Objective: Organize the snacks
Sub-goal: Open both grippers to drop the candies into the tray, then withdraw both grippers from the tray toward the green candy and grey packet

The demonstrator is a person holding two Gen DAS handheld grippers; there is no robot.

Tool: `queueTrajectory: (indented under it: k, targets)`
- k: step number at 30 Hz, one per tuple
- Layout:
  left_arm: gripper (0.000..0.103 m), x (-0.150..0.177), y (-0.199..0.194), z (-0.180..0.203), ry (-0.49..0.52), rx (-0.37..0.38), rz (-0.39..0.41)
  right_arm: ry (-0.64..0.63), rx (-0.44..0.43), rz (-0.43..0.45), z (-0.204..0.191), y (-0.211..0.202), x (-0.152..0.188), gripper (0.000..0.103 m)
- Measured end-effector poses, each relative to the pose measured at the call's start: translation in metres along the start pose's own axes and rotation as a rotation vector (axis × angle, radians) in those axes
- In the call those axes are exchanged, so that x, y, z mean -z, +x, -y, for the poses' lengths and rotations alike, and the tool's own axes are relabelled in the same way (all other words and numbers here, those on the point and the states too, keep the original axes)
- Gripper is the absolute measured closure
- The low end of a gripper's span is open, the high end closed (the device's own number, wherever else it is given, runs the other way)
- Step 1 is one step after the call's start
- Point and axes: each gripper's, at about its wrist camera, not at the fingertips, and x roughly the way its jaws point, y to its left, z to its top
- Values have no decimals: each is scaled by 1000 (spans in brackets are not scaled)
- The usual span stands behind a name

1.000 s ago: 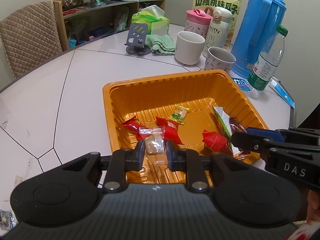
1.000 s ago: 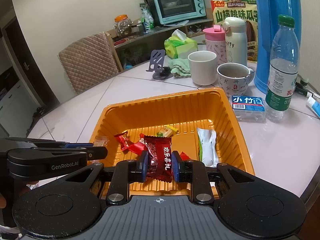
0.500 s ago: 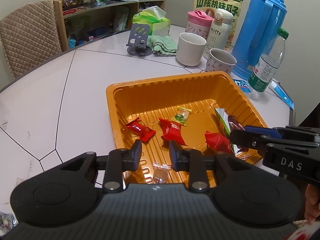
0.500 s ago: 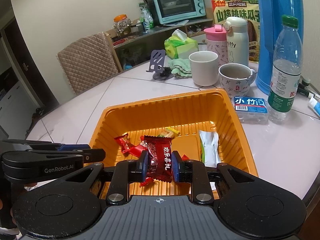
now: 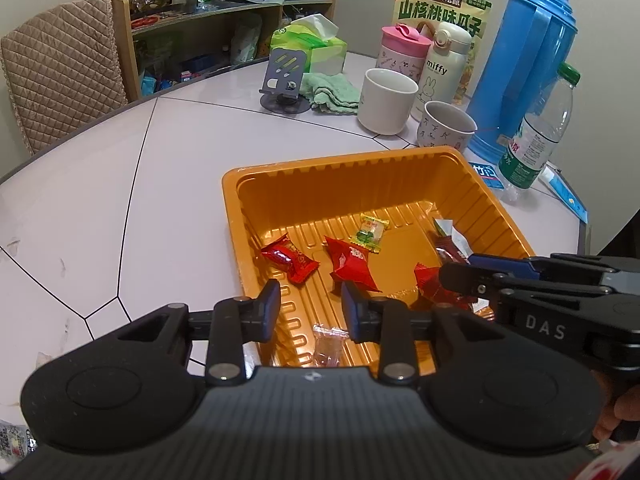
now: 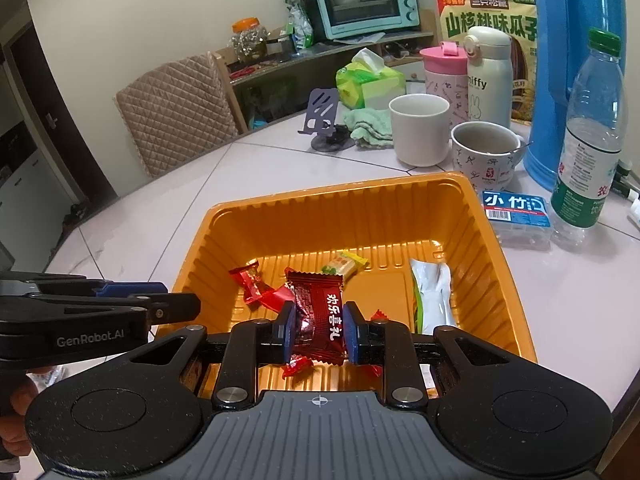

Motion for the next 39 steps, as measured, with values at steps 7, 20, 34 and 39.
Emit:
queueTrajectory:
  k: [7, 20, 34, 39]
  targets:
    - [69, 0, -2, 0, -4, 1, -2, 9, 10, 0, 0, 5, -3, 70]
    - [59, 13, -16, 1, -4, 2, 2, 44, 3, -1, 3, -11, 4, 58]
    - [36, 33, -65, -3, -45, -10, 48, 73, -13, 47, -10, -53, 15, 39]
    - [30, 45, -88, -9, -68, -14, 61, 72, -35, 49, -21, -68, 22, 34]
